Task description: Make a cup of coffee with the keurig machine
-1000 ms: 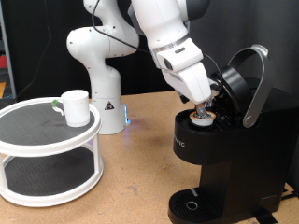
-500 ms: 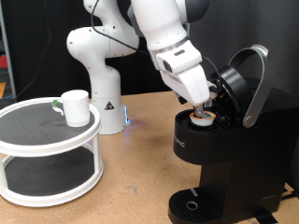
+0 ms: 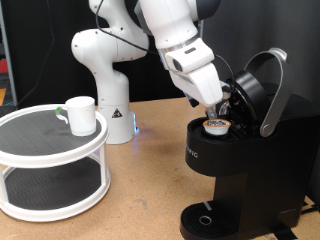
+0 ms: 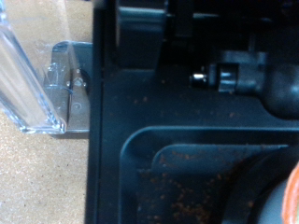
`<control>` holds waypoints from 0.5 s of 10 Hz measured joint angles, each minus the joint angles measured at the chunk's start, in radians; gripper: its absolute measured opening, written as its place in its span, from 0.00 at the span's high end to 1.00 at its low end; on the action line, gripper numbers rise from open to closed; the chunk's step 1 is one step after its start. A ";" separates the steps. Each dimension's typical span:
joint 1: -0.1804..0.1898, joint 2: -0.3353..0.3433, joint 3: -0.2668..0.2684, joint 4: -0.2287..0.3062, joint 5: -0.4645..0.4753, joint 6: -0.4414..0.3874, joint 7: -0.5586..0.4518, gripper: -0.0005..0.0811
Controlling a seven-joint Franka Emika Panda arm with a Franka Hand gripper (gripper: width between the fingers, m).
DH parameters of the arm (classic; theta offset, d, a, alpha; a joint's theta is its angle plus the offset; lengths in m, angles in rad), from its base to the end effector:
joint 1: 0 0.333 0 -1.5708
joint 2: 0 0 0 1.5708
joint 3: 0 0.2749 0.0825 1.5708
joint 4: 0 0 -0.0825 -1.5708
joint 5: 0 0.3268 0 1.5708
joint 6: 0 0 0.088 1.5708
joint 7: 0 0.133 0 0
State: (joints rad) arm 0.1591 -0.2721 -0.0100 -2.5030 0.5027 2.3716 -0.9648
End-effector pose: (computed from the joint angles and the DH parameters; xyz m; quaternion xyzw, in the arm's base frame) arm 0.4155 0.0768 0.3683 -0.9076 -0.3698 -0.1363 0.1444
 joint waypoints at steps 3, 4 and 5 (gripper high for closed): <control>0.000 0.001 0.000 -0.002 -0.007 0.000 0.006 0.00; 0.000 0.004 0.000 -0.004 -0.017 0.000 0.013 0.00; 0.000 0.007 0.000 -0.007 -0.025 0.003 0.015 0.00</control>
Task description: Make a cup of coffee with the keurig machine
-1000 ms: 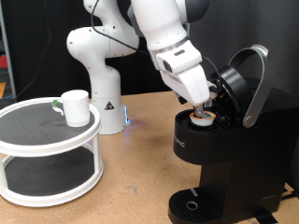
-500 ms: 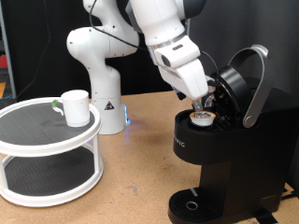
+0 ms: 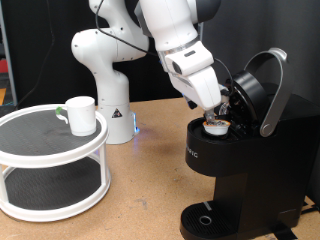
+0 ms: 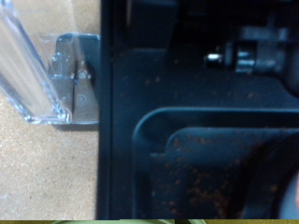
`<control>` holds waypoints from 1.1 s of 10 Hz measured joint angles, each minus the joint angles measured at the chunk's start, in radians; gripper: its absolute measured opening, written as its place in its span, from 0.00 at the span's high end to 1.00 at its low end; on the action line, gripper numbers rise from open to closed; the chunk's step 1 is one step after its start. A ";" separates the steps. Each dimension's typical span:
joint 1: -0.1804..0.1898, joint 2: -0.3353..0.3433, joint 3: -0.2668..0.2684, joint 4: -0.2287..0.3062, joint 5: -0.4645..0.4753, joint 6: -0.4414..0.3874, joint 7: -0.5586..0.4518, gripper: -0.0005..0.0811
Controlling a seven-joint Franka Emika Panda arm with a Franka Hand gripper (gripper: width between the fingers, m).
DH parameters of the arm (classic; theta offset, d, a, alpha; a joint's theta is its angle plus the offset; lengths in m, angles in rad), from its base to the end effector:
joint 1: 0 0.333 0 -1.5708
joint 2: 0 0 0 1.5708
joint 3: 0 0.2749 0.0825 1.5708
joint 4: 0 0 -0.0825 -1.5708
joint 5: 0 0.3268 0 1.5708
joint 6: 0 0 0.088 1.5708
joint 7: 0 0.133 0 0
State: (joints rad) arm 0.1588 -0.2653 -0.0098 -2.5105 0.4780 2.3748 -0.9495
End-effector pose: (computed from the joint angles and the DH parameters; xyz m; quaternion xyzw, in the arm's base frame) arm 0.4141 0.0757 0.3623 -0.9100 -0.3701 -0.1264 0.1379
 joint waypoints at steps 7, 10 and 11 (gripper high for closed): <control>-0.002 0.010 0.008 -0.008 -0.040 0.036 0.040 0.00; -0.002 0.018 0.014 -0.001 -0.059 0.045 0.077 0.00; -0.003 0.021 0.014 0.003 -0.059 0.045 0.077 0.00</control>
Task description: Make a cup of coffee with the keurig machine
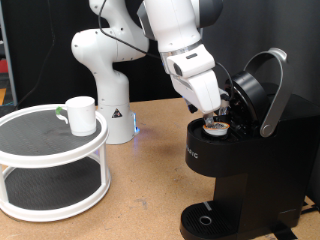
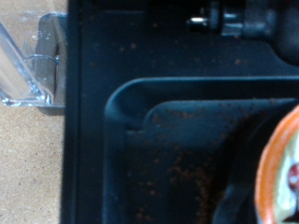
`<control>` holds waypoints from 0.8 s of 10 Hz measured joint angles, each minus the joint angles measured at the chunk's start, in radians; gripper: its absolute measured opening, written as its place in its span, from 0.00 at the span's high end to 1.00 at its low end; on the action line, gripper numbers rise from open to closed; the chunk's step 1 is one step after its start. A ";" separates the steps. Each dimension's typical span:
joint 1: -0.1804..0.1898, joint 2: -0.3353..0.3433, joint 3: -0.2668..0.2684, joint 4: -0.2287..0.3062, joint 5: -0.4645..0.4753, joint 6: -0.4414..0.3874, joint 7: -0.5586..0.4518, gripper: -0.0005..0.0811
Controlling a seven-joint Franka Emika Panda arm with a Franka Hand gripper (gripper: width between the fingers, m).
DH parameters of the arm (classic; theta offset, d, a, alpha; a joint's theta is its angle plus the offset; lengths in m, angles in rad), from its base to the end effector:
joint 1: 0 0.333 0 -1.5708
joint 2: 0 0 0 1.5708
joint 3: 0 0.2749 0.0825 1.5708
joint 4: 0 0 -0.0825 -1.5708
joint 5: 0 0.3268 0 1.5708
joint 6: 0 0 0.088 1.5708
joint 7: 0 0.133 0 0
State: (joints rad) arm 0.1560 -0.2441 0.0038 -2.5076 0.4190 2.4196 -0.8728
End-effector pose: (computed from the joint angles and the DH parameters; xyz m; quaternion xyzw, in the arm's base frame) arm 0.4198 0.0766 0.3582 -0.9196 -0.3554 -0.1235 0.1128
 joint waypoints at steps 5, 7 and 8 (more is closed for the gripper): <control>0.000 -0.004 -0.040 0.019 0.141 -0.041 -0.099 0.00; 0.000 -0.027 -0.070 0.042 0.189 -0.076 -0.121 0.00; -0.002 -0.038 -0.081 0.056 0.193 -0.091 -0.120 0.00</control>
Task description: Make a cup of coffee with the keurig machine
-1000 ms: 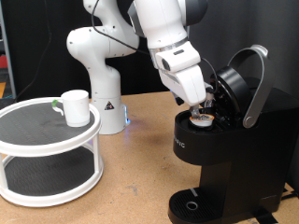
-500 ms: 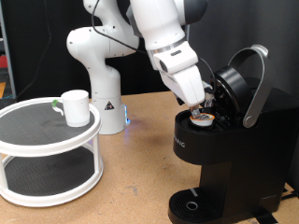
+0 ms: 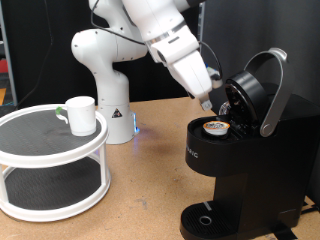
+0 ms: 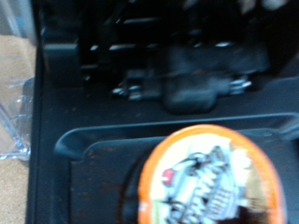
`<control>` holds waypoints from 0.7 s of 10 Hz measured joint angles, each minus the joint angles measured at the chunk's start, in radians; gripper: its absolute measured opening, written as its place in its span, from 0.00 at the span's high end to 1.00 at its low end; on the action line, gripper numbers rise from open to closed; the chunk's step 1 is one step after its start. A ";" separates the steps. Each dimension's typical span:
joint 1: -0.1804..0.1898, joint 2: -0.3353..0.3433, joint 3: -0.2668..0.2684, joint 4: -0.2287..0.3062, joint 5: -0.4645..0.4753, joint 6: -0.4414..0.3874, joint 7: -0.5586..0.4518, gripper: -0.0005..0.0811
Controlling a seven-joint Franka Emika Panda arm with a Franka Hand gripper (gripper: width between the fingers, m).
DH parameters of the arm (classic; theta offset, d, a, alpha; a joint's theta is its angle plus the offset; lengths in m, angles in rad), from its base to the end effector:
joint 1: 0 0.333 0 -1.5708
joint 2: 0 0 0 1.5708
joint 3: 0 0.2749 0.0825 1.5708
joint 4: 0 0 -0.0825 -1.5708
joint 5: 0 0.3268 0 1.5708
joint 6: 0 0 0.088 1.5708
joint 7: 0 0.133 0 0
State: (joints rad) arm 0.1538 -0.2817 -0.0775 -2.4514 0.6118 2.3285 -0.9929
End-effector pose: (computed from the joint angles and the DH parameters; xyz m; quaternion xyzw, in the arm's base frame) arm 0.4280 0.0536 0.3920 -0.9120 -0.3210 -0.1736 0.1873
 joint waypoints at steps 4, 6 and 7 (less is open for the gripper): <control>-0.006 -0.007 -0.015 0.024 0.010 -0.013 -0.001 0.00; -0.004 -0.016 -0.022 0.046 0.109 -0.018 -0.006 0.00; -0.004 -0.023 -0.028 0.072 0.135 -0.045 0.005 0.00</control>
State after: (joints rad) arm 0.1494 -0.3045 -0.1051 -2.3796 0.7463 2.2831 -0.9882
